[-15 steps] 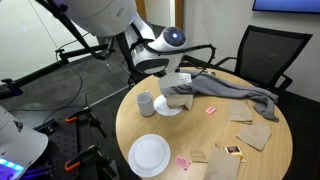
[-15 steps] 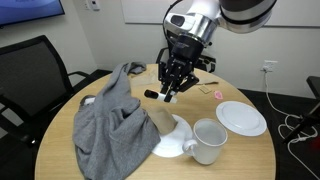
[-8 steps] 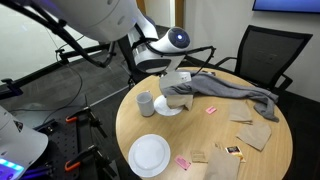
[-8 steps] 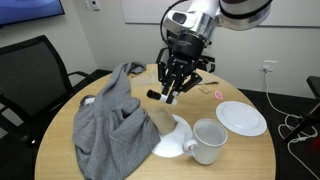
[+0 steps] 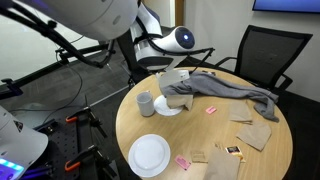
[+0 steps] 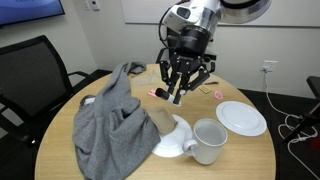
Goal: Pick up the pen from the table and put it in the mug cup.
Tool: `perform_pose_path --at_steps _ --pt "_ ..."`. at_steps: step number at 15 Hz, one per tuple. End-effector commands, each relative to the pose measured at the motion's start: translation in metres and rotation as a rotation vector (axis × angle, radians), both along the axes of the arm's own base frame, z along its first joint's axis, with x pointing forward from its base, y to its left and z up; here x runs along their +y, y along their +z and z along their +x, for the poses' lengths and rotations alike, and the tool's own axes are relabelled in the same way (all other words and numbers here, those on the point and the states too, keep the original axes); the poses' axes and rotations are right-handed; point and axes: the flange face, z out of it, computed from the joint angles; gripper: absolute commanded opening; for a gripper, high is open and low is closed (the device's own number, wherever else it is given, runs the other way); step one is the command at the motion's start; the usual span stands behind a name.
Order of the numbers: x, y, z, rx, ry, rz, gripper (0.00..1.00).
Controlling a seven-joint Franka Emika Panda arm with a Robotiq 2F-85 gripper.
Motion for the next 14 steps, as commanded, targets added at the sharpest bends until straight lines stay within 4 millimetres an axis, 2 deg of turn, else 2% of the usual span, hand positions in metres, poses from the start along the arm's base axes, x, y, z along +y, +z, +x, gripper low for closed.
perform_pose_path --at_steps 1,9,14 --pt "-0.002 0.008 -0.006 0.017 0.086 0.086 0.05" --pt "0.008 0.001 -0.030 0.176 0.276 0.219 0.05" --pt "0.008 -0.018 -0.038 0.213 0.334 0.232 0.05"
